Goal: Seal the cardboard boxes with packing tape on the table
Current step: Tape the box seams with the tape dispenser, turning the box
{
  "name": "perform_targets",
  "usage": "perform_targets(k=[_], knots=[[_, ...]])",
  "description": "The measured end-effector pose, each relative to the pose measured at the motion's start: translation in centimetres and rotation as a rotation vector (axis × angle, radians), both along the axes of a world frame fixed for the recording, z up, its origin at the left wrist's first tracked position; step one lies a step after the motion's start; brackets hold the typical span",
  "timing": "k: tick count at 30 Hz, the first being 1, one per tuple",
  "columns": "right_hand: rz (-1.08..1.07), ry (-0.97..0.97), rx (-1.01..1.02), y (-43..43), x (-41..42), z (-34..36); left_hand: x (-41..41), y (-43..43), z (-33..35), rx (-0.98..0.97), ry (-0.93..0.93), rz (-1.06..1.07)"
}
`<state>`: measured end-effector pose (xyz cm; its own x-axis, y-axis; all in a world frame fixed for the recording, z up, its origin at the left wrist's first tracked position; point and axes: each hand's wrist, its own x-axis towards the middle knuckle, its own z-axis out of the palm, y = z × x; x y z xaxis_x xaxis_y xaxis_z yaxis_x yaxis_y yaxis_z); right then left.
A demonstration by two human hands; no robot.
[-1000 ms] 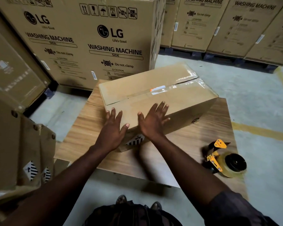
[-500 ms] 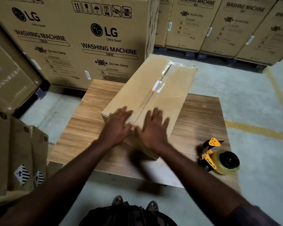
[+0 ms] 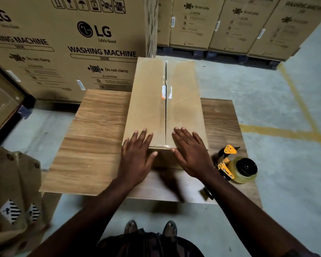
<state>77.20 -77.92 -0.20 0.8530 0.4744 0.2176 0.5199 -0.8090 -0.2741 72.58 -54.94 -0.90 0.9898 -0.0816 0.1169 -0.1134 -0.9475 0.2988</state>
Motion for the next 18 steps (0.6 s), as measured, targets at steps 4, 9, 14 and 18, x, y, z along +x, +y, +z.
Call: perform_targets(k=[4, 9, 14, 18], knots=[[-0.320, -0.185, 0.594, -2.1, -0.8, -0.6, 0.1, 0.6, 0.1, -0.013, -0.036, -0.002], [-1.217, 0.173, 1.092, -7.9, -4.1, -4.0, 0.3, 0.7, -0.2, -0.001, -0.045, 0.017], [-1.495, 0.881, 1.129, -10.9, -8.3, -9.4, 0.3, 0.2, -0.5, -0.001, -0.045, 0.040], [-1.152, 1.333, 1.727, -10.7, -7.4, -10.3, 0.3, 0.1, -0.3, -0.007, -0.040, 0.037]])
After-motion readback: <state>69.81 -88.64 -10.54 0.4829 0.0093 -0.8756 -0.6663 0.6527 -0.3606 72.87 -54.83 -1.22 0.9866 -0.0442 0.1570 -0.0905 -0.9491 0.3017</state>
